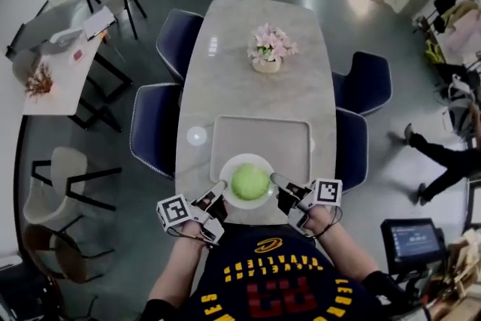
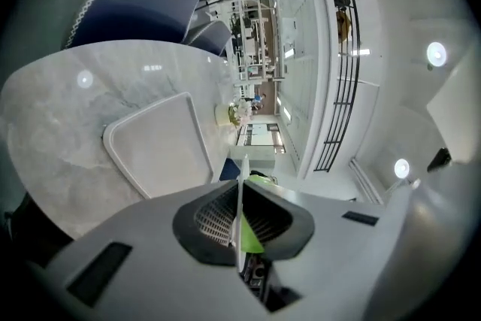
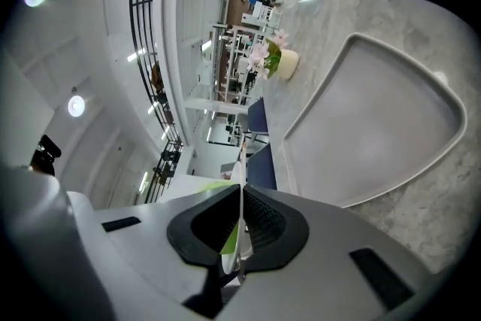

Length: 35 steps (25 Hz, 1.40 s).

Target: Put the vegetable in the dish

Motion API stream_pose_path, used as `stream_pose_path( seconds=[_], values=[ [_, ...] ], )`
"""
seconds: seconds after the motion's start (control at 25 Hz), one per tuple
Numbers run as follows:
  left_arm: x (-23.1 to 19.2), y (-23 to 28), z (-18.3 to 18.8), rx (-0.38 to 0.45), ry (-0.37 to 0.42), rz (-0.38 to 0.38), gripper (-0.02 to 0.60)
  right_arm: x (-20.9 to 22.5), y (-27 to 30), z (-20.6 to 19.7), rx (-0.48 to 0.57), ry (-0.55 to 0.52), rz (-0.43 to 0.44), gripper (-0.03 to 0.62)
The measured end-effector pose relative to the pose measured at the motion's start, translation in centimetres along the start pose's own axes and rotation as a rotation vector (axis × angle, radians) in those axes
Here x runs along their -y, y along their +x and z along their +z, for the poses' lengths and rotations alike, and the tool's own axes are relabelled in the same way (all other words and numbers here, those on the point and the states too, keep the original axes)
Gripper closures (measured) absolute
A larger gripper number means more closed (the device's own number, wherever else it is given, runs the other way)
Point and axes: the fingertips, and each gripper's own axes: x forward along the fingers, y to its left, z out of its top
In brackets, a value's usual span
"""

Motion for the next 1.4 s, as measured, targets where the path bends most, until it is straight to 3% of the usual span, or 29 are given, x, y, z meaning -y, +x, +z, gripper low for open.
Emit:
stream_pose_path(
  seconds=[0.2, 0.44, 0.8, 1.04, 1.4],
  values=[
    [-1.0, 3.0, -0.2, -0.143, 0.016, 0.019, 0.566, 1.6, -2.2, 1.0, 0.127, 0.031, -0.053, 0.579],
    [-2.3, 5.8, -0.3, -0.219, 0.013, 0.029, 0.566, 3.6, -3.5, 2.1, 0.192, 0.075, -0.094, 0.579],
    [-4.5, 8.4, -0.3, -0.263, 0.030, 0.057, 0.566, 6.6, -3.8, 3.7, 0.203, 0.077, -0.102, 0.579],
    [-5.9, 12.0, 0.7, -0.270, 0.041, 0.062, 0.566, 9.2, -3.3, 6.9, 0.183, 0.079, -0.129, 0.579],
    [-8.8, 13.2, 2.3, -0.269, 0.051, 0.075, 0.566, 12.1, -1.1, 7.6, 0.156, 0.074, -0.148, 0.579]
  ],
)
